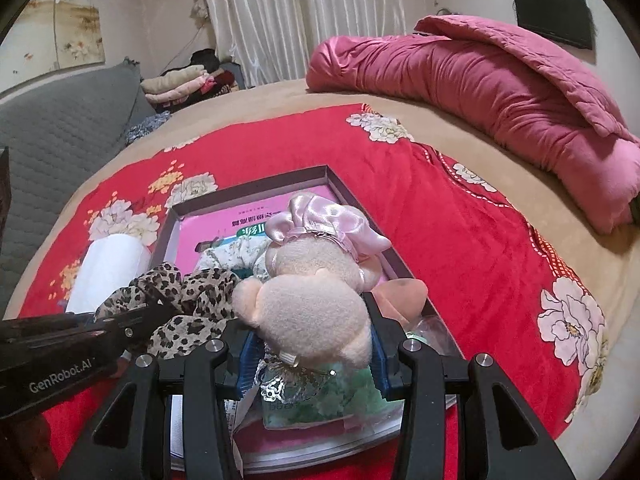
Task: Organize soft objects
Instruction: 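Carry the leopard scrunchie and pink pig plush over the pink tray, then lower the scrunchie and pig plush into the tray and open both grippers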
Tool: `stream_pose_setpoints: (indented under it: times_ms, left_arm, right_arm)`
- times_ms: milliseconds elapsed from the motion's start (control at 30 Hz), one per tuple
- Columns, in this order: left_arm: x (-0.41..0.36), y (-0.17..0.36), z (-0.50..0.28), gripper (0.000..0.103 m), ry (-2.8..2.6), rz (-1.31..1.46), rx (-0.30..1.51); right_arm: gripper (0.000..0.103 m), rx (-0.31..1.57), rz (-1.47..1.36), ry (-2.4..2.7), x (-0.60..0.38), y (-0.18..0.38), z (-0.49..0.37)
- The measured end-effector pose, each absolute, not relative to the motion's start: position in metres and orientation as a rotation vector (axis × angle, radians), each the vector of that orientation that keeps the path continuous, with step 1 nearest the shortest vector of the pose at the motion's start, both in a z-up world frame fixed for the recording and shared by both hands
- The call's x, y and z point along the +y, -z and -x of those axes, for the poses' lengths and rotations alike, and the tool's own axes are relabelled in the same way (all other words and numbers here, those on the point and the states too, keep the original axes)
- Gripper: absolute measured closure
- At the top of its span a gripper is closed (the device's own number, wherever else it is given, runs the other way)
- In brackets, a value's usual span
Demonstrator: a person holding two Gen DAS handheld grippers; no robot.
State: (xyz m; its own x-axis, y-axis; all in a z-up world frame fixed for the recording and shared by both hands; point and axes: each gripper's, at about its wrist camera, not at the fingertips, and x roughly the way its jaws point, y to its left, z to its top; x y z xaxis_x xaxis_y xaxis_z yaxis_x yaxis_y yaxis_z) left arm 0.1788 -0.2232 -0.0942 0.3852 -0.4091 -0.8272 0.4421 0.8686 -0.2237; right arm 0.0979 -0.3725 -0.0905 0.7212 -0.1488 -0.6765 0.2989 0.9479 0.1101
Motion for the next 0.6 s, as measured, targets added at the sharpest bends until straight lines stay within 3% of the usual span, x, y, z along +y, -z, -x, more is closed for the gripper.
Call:
stream_pose_setpoints:
  times_ms: [600]
  left_arm:
    - [-0.224,0.105,-0.180,0.092,0.528,-0.051,1.117]
  right_arm:
    - [0.055,0.810,-0.215,0.263,-0.374,0.103,-0.105]
